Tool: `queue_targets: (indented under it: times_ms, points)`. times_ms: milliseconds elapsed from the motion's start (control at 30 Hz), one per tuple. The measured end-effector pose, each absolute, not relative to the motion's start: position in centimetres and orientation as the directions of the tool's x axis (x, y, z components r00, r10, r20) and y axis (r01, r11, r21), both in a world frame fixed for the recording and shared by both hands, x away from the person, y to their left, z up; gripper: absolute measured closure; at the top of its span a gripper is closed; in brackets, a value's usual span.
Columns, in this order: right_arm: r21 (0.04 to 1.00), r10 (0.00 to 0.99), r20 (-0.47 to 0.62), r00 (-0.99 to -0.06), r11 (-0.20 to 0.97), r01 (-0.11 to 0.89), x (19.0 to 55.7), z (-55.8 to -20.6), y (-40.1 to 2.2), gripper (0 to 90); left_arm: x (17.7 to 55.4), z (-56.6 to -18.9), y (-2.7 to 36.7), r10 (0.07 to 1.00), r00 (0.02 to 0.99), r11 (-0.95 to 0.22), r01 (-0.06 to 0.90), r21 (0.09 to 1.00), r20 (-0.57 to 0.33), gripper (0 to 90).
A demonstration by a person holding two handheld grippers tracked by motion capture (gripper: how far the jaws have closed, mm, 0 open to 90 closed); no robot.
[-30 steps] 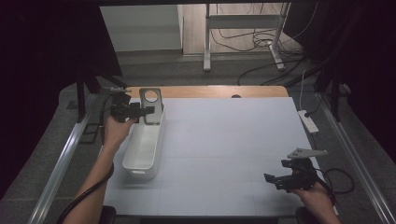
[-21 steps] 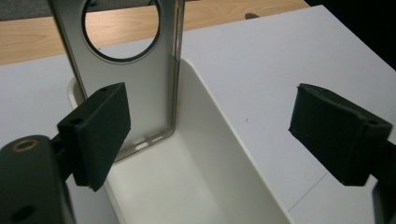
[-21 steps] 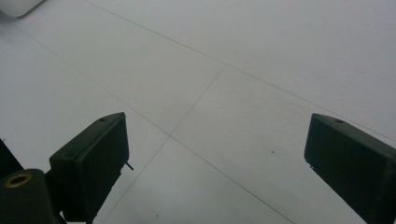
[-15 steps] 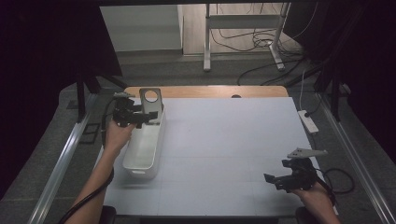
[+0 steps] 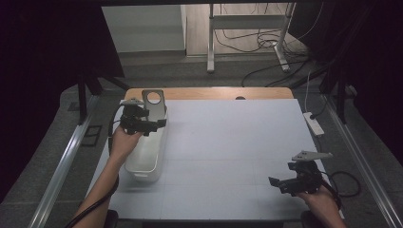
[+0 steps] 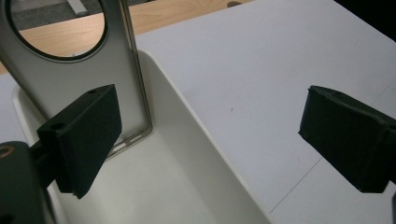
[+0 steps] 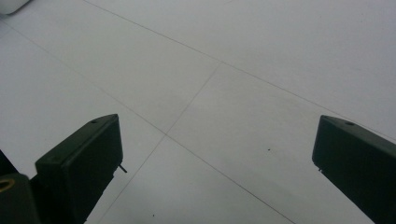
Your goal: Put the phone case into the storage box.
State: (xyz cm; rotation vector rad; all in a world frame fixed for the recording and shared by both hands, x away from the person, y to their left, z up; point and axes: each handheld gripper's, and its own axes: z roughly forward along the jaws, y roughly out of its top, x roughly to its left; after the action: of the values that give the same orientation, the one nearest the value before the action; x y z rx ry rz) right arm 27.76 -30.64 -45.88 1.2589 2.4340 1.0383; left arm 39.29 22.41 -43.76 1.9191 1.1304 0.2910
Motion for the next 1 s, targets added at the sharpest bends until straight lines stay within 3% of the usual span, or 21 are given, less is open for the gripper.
queue_targets:
  times_ms: [1000]
  points:
    - [0.676, 0.780, 0.122, -0.614, 0.388, 0.627, 27.7, -45.8, -30.7, 1.1, 36.6, -44.6, 21.3, 0.777, 0.605, -0.253, 0.554, 0.793, -0.174, 5.0]
